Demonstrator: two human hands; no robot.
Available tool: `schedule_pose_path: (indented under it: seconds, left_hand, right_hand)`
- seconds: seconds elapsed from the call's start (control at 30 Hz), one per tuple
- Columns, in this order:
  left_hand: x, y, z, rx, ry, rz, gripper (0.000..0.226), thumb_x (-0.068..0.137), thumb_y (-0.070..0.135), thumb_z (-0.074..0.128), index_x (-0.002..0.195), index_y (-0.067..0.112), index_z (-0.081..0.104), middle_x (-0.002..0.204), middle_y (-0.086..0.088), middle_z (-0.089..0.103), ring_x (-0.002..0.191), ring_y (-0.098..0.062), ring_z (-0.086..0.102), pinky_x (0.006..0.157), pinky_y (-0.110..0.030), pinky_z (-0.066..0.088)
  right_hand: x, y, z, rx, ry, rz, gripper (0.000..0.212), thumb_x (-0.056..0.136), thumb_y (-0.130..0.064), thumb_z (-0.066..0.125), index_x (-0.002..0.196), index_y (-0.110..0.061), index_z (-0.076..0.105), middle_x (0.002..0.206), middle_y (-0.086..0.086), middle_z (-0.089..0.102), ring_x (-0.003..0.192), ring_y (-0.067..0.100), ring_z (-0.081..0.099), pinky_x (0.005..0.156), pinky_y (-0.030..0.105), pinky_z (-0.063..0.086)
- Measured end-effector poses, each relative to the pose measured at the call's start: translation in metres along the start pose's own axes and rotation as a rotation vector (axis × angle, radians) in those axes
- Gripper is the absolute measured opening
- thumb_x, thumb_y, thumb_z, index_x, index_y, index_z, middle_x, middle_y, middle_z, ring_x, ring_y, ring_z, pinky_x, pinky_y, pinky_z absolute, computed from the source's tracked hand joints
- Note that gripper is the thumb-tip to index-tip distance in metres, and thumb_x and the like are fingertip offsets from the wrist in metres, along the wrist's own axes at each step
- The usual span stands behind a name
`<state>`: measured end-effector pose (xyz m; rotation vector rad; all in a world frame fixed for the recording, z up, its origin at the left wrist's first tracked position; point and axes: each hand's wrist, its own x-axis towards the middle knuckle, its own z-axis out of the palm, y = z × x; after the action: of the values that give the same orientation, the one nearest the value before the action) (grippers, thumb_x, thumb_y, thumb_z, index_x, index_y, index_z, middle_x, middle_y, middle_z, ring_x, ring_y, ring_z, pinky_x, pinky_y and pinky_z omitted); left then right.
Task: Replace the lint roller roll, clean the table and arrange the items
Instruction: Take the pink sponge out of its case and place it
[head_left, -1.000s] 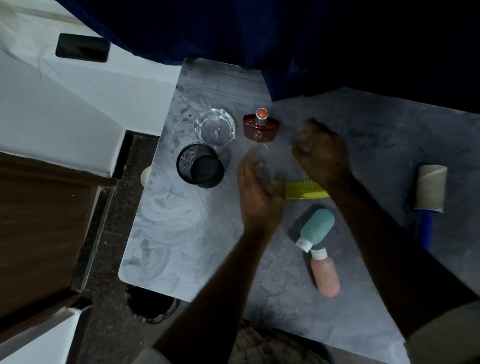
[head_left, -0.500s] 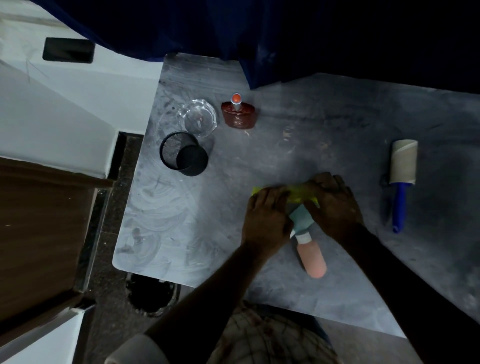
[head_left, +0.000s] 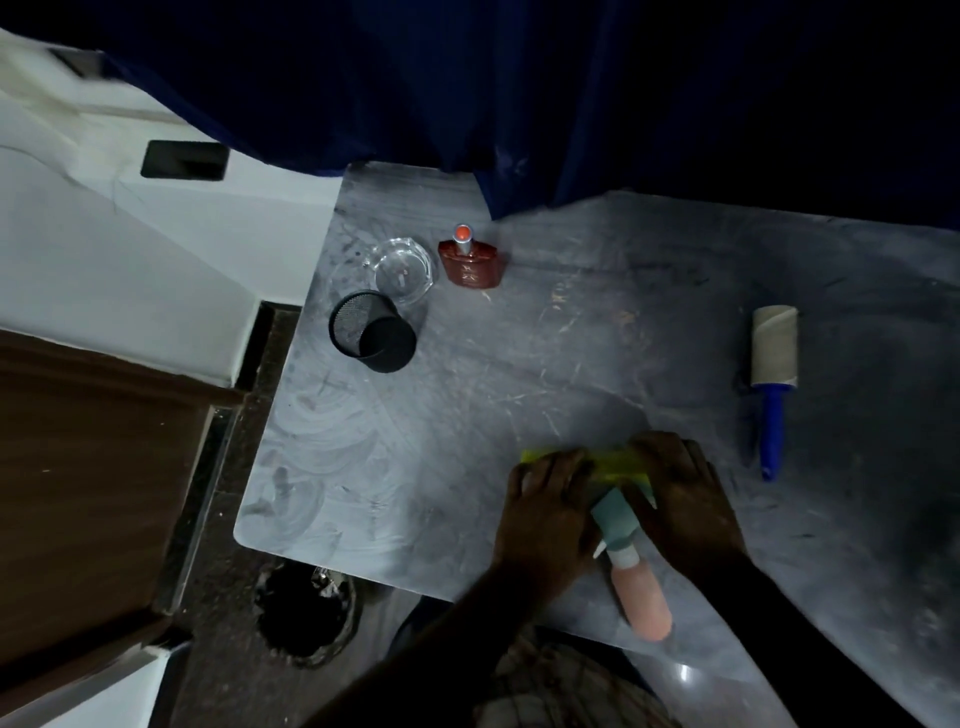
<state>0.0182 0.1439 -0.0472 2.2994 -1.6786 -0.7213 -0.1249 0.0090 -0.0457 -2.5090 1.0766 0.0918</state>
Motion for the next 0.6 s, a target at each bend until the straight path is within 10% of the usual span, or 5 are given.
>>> schedule_pose_path:
  seconds: [0.3,0.6]
  left_hand:
    - [-0.018,-0.012,-0.005,-0.042,0.067,0.006,0.056,0.086,0.042,0.058,0.137,0.021,0.068,0.137,-0.001,0.067,0.131,-0.029,0.061,0.11,-0.048,0.045]
    - [-0.031,-0.023,0.012,-0.097,0.182,0.07,0.043,0.081,0.033,0.073,0.123,0.022,0.072,0.121,0.002,0.072,0.115,-0.029,0.065,0.094,-0.044,0.051]
  right_hand:
    - [-0.082,-0.009,0.0,0.123,0.021,0.185,0.037,0.083,-0.059,0.062,0.098,-0.025,0.065,0.094,-0.006,0.063,0.084,0.022,0.069,0.067,0.033,0.057]
    - [-0.1,-0.012,0.023,-0.027,-0.104,0.228,0.051,0.077,-0.063,0.062,0.109,-0.024,0.062,0.106,0.0,0.063,0.096,0.028,0.07,0.07,0.037,0.057]
